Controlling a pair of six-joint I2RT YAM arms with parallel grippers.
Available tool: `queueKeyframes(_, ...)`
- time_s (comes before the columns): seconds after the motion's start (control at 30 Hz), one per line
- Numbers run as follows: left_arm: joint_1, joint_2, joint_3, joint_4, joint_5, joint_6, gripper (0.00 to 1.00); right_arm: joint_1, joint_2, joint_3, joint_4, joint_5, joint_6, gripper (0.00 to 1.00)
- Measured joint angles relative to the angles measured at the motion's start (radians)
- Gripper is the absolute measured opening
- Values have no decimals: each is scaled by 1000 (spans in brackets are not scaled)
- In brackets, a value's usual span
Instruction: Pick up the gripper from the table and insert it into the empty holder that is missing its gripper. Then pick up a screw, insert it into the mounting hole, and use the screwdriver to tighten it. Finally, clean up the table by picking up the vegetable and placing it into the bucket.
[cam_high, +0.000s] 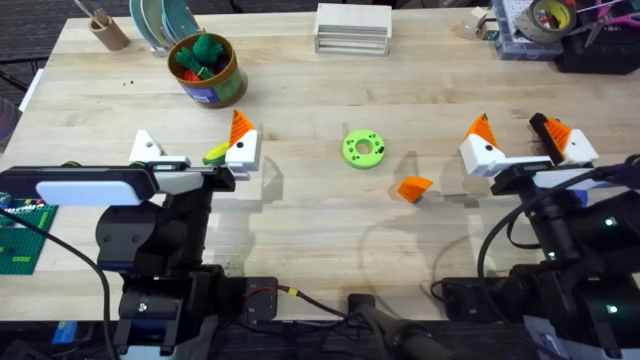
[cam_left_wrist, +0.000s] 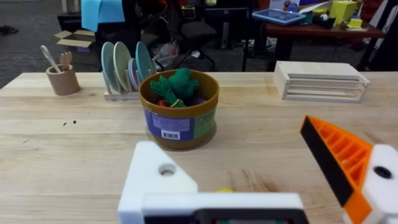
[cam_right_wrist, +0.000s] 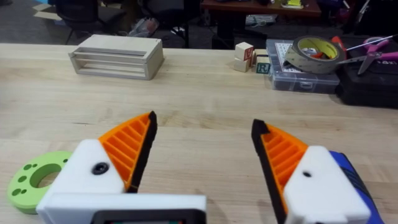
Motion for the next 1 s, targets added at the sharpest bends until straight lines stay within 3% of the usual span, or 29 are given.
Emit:
queueKeyframes(0.6, 0, 0, 0, -18, 0, 0, 992, -2, 0, 9, -26, 0, -3, 991)
queueKeyframes(0.77, 0, 1, 50, -165, -13, -1, 992, -2, 0, 68, -155, -8, 17, 991)
queueKeyframes(1.0, 0, 71, 324, -426, -112, -1, 992, -2, 27, 292, -400, -16, 47, 992)
